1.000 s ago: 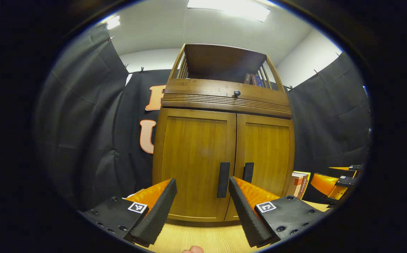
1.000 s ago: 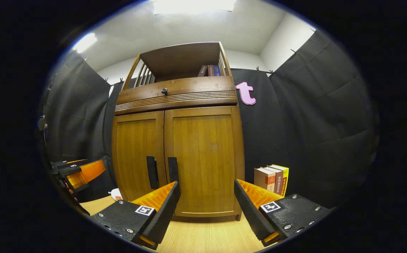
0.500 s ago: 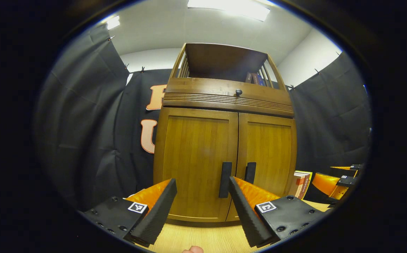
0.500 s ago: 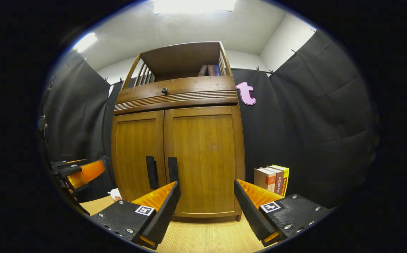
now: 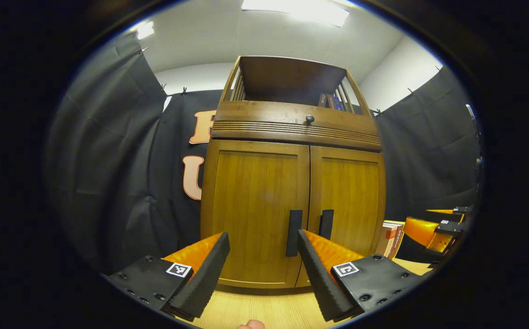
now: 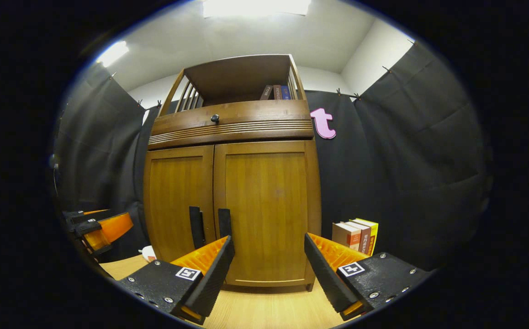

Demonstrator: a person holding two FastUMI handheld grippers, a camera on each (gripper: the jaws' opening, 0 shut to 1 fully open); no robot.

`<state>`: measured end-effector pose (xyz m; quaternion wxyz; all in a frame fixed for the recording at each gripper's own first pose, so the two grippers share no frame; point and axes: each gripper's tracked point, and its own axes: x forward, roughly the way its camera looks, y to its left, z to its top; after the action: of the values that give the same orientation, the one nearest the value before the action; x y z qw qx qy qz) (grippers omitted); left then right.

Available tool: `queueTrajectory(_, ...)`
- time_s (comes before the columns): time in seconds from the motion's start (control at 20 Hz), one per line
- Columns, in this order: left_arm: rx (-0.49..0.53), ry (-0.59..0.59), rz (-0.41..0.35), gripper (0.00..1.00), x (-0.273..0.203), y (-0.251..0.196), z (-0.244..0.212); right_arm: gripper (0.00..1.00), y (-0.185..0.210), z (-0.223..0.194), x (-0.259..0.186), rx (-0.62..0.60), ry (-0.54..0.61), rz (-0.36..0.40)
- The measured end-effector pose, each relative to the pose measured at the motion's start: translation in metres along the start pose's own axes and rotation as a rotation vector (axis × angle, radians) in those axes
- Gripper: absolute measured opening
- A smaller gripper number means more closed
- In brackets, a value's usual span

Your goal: Open the right door of the double-door shoe cabinet with the right hand, and open the left door with the left hand.

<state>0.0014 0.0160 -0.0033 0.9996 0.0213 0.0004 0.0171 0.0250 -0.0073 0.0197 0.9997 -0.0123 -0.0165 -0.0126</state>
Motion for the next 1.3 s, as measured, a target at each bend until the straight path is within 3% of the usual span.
queueTrajectory(0.05, 0.006, 0.003, 0.005, 0.97, 0.000, 0.001, -0.001, 0.94, 0.001, 0.003, 0.006, 0.006, -0.004, 0.006)
queueTrajectory(0.45, 0.007, 0.022, 0.018, 0.93, -0.002, 0.006, -0.006, 0.94, 0.048, 0.015, 0.082, 0.016, -0.035, 0.111)
queueTrajectory(0.6, 0.011, 0.033, 0.021, 0.96, -0.001, 0.008, -0.012, 0.94, 0.067, -0.005, 0.116, 0.038, 0.017, 0.136)
queueTrajectory(0.75, 0.006, 0.029, 0.029, 0.93, -0.003, 0.013, -0.013, 0.94, 0.091, -0.026, 0.147, 0.039, 0.077, 0.164)
queueTrajectory(0.85, 0.006, 0.026, 0.034, 0.96, -0.005, 0.016, -0.012, 0.94, 0.097, -0.038, 0.162, 0.037, 0.098, 0.155)
queueTrajectory(0.9, 0.009, 0.024, 0.035, 0.92, -0.005, 0.016, -0.011, 1.00, 0.097, -0.041, 0.169, 0.035, 0.094, 0.144)
queueTrajectory(0.95, 0.016, 0.031, 0.036, 0.93, -0.005, 0.016, -0.012, 0.94, 0.095, -0.044, 0.175, 0.027, 0.090, 0.126)
queueTrajectory(1.0, 0.019, 0.033, 0.035, 0.97, -0.005, 0.016, -0.014, 1.00, 0.095, -0.049, 0.181, 0.017, 0.103, 0.115)
queueTrajectory(1.2, 0.004, 0.031, 0.031, 0.93, -0.006, 0.013, -0.013, 0.84, 0.093, -0.069, 0.195, 0.011, 0.142, 0.097)
queueTrajectory(1.3, 0.012, 0.032, 0.029, 0.93, -0.006, 0.013, -0.014, 0.84, 0.093, -0.073, 0.200, 0.011, 0.144, 0.083)
